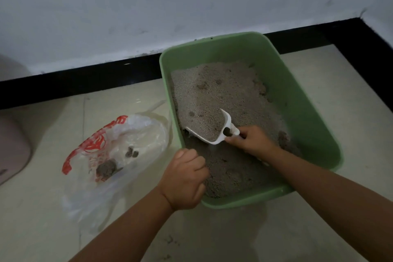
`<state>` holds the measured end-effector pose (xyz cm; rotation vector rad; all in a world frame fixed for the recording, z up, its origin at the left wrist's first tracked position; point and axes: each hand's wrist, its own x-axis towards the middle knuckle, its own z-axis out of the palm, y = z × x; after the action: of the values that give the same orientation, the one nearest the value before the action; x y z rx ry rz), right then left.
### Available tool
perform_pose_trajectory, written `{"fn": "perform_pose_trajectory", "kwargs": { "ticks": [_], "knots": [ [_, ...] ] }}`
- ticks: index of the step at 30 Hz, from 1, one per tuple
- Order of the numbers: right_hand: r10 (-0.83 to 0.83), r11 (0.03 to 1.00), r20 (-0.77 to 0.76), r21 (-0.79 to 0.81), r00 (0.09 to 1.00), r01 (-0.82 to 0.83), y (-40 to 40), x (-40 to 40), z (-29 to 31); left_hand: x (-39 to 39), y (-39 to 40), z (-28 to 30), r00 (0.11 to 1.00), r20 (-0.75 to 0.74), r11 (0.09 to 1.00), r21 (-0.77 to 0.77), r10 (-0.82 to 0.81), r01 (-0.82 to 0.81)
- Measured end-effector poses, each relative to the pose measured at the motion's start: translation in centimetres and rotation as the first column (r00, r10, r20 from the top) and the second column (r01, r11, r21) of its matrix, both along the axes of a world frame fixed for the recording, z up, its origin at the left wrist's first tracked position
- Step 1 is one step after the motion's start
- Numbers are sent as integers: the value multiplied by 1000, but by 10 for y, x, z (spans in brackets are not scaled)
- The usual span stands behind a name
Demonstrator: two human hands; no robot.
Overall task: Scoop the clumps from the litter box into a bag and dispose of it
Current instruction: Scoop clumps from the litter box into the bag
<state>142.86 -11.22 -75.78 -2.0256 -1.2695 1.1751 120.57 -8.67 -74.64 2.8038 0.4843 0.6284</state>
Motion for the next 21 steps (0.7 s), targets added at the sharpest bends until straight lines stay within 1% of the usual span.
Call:
{"fn": "perform_pose_trajectory", "kwargs": {
  "ticks": [4, 8, 12, 14, 16, 19, 21],
  "knots": [
    [-52, 998, -32, 27, 998, 53, -2, 2, 5, -1, 1, 0, 1000, -12, 1000, -2, -6, 6],
    [-152, 983, -82, 92, 985, 159, -5, 14, 20, -2, 1, -2, 1000, -12, 1000, 5, -7, 7],
    [-177, 978, -26, 111, 984, 179, -9, 40, 43, -1, 2, -2, 1000, -6, 1000, 25, -11, 11],
    [-167, 979, -26, 111, 986, 169, -16, 49, 53, -1, 2, -2, 1000, -4, 999, 39, -12, 13],
    [-156, 980, -17, 118, 988, 157, -24, 55, 61, -1, 1, -2, 1000, -8, 999, 49, -9, 10],
    [-182, 974, 21, 138, 983, 177, -32, 58, 70, -1, 1, -1, 1000, -18, 999, 49, -10, 11],
    [-156, 982, 54, 118, 986, 148, -35, 58, 74, -1, 2, -2, 999, -37, 998, 57, -4, 7]
  ]
}}
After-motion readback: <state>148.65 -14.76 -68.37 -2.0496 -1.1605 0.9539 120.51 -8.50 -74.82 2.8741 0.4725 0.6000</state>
